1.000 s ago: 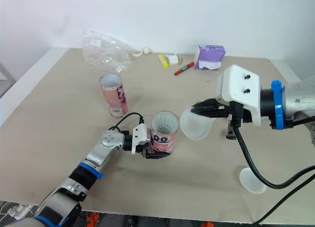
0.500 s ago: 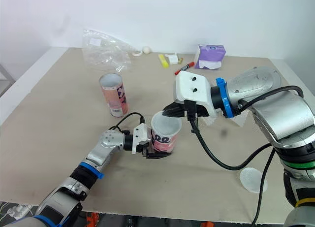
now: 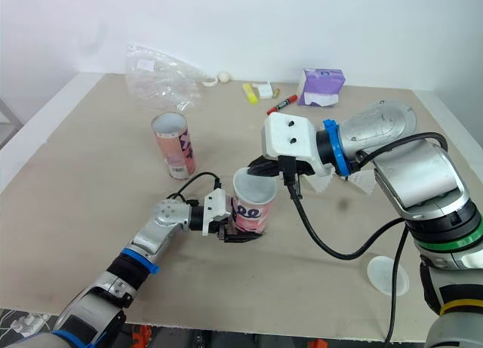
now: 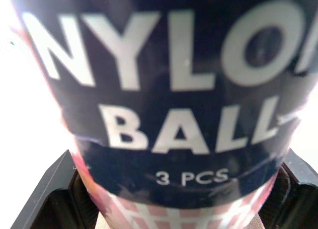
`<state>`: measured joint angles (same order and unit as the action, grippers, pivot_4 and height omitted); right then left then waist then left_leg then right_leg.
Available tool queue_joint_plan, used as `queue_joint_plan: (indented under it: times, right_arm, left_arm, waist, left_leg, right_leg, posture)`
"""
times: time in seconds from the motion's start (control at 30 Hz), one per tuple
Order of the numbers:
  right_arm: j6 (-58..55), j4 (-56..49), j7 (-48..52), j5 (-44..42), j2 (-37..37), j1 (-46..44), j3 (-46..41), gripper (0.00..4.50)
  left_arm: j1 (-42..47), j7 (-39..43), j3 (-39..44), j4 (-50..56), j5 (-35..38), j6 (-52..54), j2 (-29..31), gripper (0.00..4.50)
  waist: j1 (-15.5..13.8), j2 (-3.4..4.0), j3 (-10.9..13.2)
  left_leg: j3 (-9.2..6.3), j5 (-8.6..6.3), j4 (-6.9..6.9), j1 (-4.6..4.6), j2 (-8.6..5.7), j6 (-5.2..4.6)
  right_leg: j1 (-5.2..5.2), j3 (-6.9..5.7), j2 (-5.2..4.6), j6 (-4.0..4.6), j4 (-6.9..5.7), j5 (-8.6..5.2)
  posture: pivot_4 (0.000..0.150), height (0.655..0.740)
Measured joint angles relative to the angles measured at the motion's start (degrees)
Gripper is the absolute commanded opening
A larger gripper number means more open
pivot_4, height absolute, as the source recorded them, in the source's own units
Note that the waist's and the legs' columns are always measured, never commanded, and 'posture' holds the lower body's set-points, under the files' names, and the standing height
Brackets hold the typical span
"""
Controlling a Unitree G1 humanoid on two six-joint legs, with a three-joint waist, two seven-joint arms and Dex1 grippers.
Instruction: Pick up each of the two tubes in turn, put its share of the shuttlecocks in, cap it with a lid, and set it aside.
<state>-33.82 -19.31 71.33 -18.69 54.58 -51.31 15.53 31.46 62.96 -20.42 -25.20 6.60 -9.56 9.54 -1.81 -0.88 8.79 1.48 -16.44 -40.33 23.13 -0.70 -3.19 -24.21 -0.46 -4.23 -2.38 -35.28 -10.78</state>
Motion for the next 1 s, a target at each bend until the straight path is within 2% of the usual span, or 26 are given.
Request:
queue_joint_plan:
  times: [0.77,0.8,0.83,0.93,1.0]
  right_arm:
    - [-0.45,0.22,2.04,1.57,0.02,0.1,-0.18,0.02]
    - [-0.62,0.21,2.04,1.55,0.02,0.2,-0.29,0.67]
    - [-0.8,0.23,1.99,1.59,0.02,0.24,-0.35,0.86]
    - [-0.79,0.26,1.07,1.7,-0.24,0.78,-0.88,2.24]
    - [-0.78,0.28,0.57,1.67,-0.7,0.9,-1.45,2.24]
  left_arm:
    - [-0.02,-0.27,-0.04,0.38,-0.01,1.08,-0.17,3.66]
    - [-0.02,-0.28,-0.04,0.43,-0.01,1.15,-0.17,3.66]
    - [-0.03,-0.29,-0.05,0.45,-0.01,1.17,-0.16,3.66]
    - [-0.09,-0.29,-0.01,0.52,-0.01,1.21,-0.14,3.66]
    - [-0.09,-0.31,0.0,0.56,-0.01,1.24,-0.13,3.66]
  waist:
    - [0.0,0.0,0.0]
    - [0.0,0.0,0.0]
    - [0.0,0.0,0.0]
    - [0.0,0.01,-0.01]
    - [0.0,0.01,0.0]
  left_leg:
    - [-0.01,0.01,0.0,0.0,0.0,0.01]
    - [-0.01,0.01,0.0,0.0,0.0,0.01]
    - [-0.01,0.01,0.0,0.0,0.0,0.01]
    - [-0.01,0.01,0.0,0.0,0.0,0.01]
    - [-0.01,0.01,0.0,0.0,0.0,0.01]
  right_leg:
    - [0.0,0.0,-0.04,0.01,0.0,0.0]
    - [0.0,0.0,-0.05,0.01,0.0,0.0]
    - [0.0,0.0,-0.05,0.02,0.0,0.0]
    - [0.0,0.0,-0.05,0.02,0.0,0.0]
    - [-0.01,0.0,-0.05,0.02,0.0,0.0]
  posture:
    - [0.15,0.74]
    - [0.15,0.74]
    - [0.15,0.74]
    - [0.15,0.74]
    - [0.15,0.74]
